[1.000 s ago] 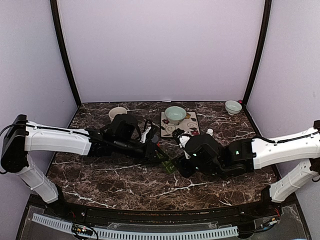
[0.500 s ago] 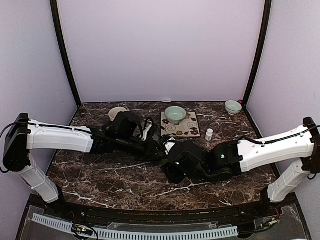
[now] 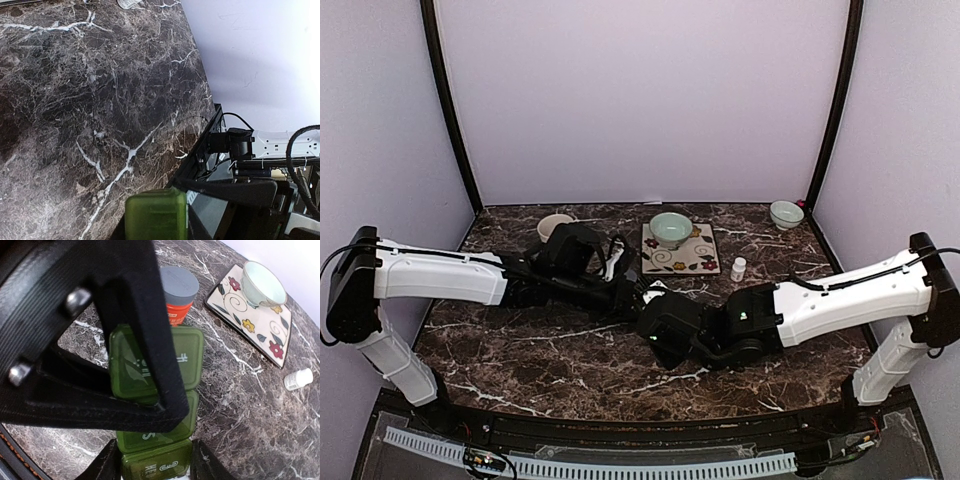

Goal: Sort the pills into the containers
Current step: Open the lid of the pill container.

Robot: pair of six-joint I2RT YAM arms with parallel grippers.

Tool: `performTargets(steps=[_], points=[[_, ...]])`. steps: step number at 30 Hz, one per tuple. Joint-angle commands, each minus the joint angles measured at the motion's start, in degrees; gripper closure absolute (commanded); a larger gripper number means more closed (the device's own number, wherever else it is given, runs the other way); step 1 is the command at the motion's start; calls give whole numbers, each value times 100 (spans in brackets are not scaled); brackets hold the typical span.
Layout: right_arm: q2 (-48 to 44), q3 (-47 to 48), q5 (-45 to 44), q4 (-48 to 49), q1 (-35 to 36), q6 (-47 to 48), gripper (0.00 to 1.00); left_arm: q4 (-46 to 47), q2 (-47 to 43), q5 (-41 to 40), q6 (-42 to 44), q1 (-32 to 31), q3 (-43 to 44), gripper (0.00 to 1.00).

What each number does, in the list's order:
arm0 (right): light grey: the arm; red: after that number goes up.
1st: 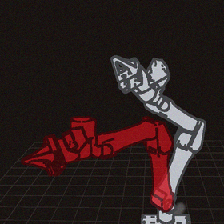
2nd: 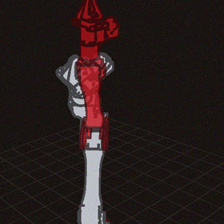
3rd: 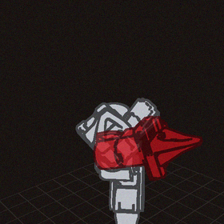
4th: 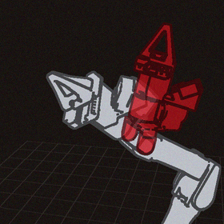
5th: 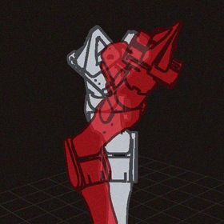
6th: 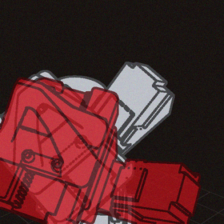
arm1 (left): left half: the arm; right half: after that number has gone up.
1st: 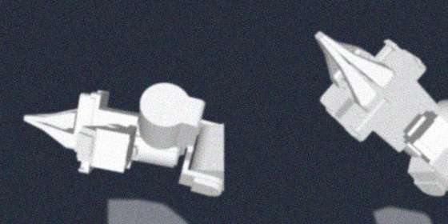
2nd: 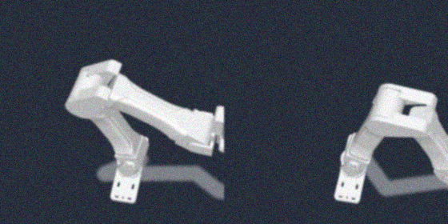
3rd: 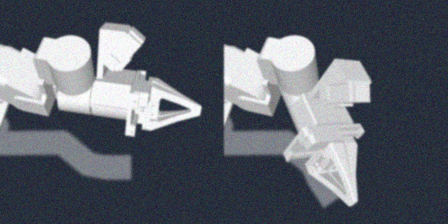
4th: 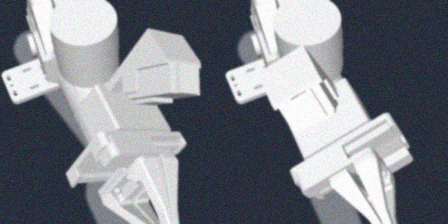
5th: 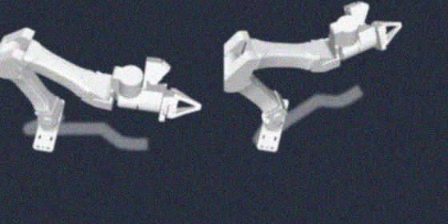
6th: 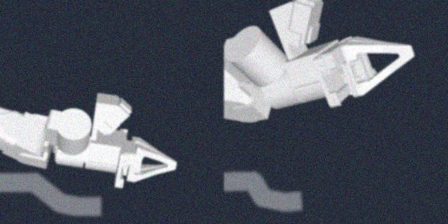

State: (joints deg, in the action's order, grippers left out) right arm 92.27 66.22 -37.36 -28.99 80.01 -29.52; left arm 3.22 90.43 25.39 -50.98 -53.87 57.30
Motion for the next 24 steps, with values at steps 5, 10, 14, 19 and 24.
performTargets(steps=[5,10,14,19,24], points=[[-57,57,-195,-49,42,-81,61,-32,-59,-12,119,7,86,100],[-401,-204,39,146,26,-35,61,-50,-39,-19,156,8,53,100],[-521,-324,282,236,-24,21,62,-103,-16,-20,232,8,45,100],[-841,-568,785,536,-195,99,64,-256,-47,-56,408,16,31,100],[-1284,-904,1458,896,-515,113,64,-193,-108,-31,449,51,-159,100]])
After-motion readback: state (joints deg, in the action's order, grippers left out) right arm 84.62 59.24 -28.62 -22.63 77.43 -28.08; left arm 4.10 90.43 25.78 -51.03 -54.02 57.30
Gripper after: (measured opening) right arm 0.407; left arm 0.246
